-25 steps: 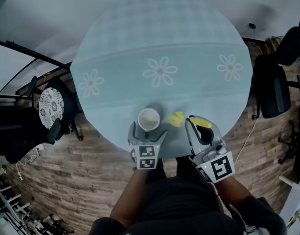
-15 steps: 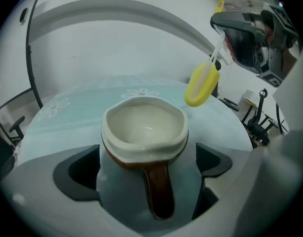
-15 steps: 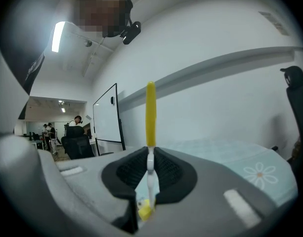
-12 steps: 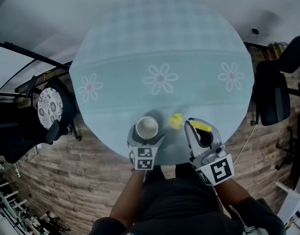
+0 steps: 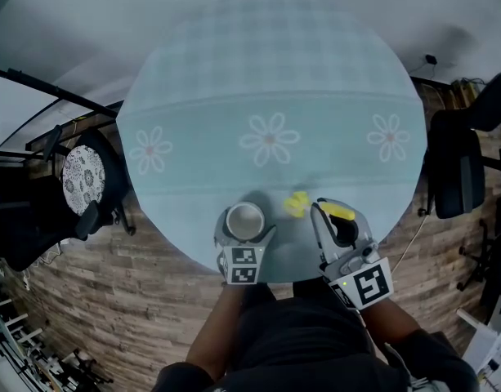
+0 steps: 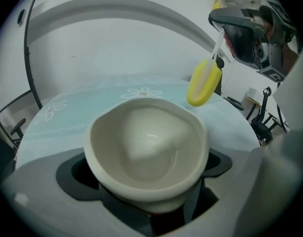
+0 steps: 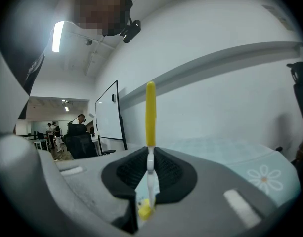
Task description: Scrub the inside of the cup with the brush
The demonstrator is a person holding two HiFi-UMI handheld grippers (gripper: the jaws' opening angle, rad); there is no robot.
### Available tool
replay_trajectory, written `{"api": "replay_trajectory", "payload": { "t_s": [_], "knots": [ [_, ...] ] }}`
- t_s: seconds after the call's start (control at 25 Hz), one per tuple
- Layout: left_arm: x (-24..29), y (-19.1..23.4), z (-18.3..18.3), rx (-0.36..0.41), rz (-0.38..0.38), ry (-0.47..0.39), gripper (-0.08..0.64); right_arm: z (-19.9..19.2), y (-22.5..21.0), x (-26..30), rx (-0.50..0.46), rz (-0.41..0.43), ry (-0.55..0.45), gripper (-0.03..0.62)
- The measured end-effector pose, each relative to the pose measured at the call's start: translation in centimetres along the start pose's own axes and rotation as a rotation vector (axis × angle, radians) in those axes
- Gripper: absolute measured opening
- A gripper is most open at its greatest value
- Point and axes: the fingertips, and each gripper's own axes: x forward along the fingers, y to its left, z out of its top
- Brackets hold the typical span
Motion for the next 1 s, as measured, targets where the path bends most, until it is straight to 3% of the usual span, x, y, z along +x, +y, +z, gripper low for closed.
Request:
{"api": "replay_trajectory", "payload": {
  "t_s": [0.44,0.6,0.68,1.0],
  "knots": [
    [0.2,-0.1,-0.1,0.021,-0.002,-0.029,0.598,-0.1,0.4,0.7,0.016,0.023,0.003,0.037],
    [-0.6,0.1,0.2,0.041,0.020,-0.075,0.597,0.0,1.3,0.7,0.015,0.028,0.002,0.037],
    [-1.1,0.5,0.4,0.044,0.039,-0.092,0.544,0.1,1.7,0.7,0.011,0.029,0.003,0.037],
    [-1.6,0.5,0.2,0.054,0.044,-0.103,0.537,0.2,2.7,-0.6,0.001,0.013,0.002,0.037]
  ]
}}
